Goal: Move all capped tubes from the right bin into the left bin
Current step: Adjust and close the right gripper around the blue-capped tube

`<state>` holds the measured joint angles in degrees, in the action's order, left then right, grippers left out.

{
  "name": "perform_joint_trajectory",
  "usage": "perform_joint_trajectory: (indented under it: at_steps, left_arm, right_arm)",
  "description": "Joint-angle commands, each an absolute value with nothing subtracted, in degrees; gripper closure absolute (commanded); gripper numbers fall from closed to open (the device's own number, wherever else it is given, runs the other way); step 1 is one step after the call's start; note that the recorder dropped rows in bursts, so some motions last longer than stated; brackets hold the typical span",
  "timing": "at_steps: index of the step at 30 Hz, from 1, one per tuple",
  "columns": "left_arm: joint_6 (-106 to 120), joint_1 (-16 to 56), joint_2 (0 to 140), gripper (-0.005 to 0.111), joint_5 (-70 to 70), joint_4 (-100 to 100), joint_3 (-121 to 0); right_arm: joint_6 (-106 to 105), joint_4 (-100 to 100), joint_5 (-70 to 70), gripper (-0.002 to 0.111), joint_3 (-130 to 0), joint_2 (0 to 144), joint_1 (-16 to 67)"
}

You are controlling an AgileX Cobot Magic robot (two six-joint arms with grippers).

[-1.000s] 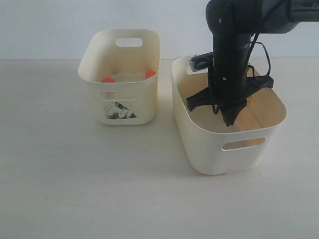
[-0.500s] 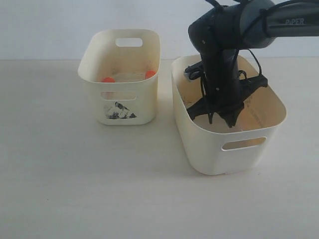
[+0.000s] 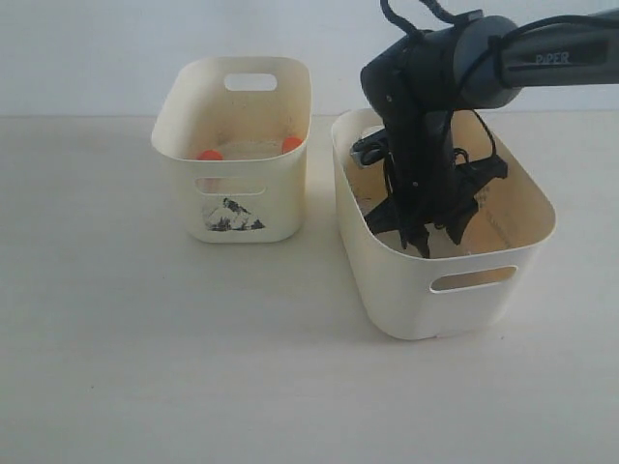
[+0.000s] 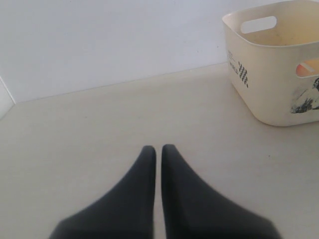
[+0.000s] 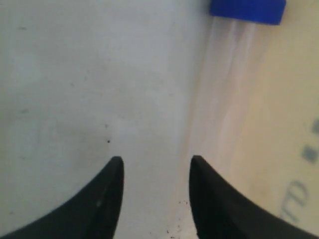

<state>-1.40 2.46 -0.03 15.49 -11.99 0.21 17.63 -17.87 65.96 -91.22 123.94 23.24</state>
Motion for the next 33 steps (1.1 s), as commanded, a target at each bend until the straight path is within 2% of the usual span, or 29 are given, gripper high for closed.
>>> perform_joint_trajectory:
  at_steps: [1, 15, 17, 21, 25, 33]
  left_arm:
    - [-2.16, 2.54, 0.0, 0.102, 14.91, -11.79, 0.0]
    - [-2.16, 2.54, 0.0, 0.102, 14.91, -11.79, 0.0]
    - [-2.16, 2.54, 0.0, 0.102, 14.91, -11.79, 0.0]
    - [-2.16, 2.54, 0.0, 0.102, 14.91, -11.79, 0.0]
    - [-2.16, 2.54, 0.0, 0.102, 14.91, -11.79, 0.0]
    - [-2.16, 2.54, 0.0, 0.102, 14.91, -11.79, 0.0]
  right_arm:
    - [17.64, -18.84, 65.6, 0.048, -91.49, 124.53, 23.27]
    - [21.94, -23.91, 65.8, 0.045, -91.49, 124.61, 23.27]
    - [23.14, -23.91, 65.8, 0.04, -91.49, 124.61, 23.27]
    - [23.63, -23.91, 66.25, 0.018, -91.49, 124.61, 23.27]
    - [23.63, -23.66, 65.22, 0.004, -91.49, 124.61, 23.27]
    - [23.63, -22.66, 62.08, 0.003, -91.49, 124.65, 23.27]
